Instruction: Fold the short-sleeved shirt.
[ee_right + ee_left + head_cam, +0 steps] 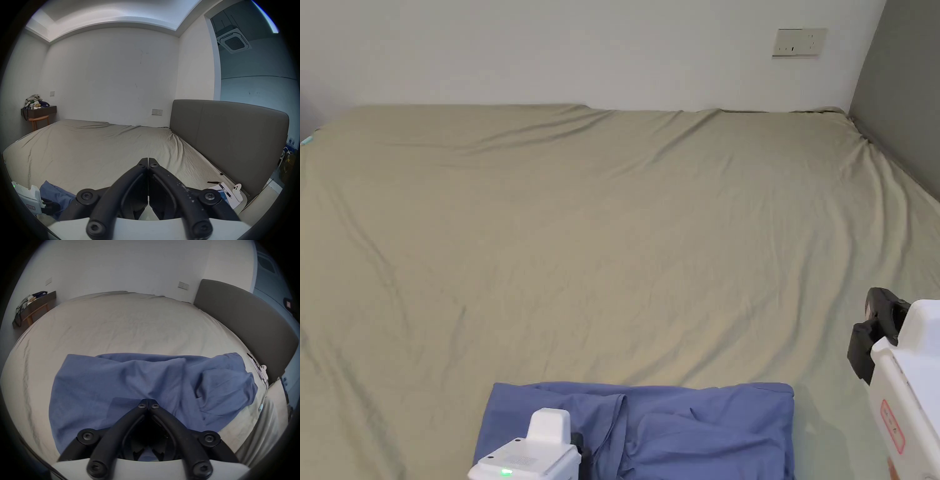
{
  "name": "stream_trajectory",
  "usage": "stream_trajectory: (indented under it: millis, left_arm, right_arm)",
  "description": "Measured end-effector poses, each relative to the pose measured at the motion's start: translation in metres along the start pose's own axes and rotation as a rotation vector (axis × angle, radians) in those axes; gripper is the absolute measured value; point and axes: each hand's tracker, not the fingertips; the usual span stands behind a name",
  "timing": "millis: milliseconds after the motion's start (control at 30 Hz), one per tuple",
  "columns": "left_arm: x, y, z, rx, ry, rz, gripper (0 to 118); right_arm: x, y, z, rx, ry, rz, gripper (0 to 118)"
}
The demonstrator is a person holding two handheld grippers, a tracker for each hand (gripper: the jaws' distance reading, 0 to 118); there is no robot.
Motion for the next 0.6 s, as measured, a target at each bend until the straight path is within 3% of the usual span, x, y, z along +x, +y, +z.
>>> stream_trajectory:
  millis: [67,167,267,500,533,600]
  left_arm:
    - [0.013,-0.002,-0.002,-0.004,-0.011,-0.06,0]
    - [0.026,-0.003,-0.007,-0.039,-0.103,-0.04,0]
    - [0.031,-0.004,-0.008,-0.029,-0.058,-0.077,0]
    - [-0.032,0.04,0.049,0.029,-0.301,0.104,1]
    - [-0.045,0.046,0.056,0.02,-0.335,0.136,5]
    - [-0.074,0.055,0.066,0.008,-0.374,0.216,25]
  right_arm:
    - [0.0,-0.001,0.001,-0.001,-0.002,0.0,3]
    - [0.0,-0.001,0.002,-0.002,-0.002,-0.01,3]
    - [0.0,0.0,0.003,-0.004,-0.002,-0.004,3]
    - [0.001,0.004,0.003,0.003,0.003,-0.002,3]
    - [0.001,0.005,0.003,0.004,0.005,-0.004,3]
    - [-0.001,0.005,0.002,0.004,0.009,-0.007,3]
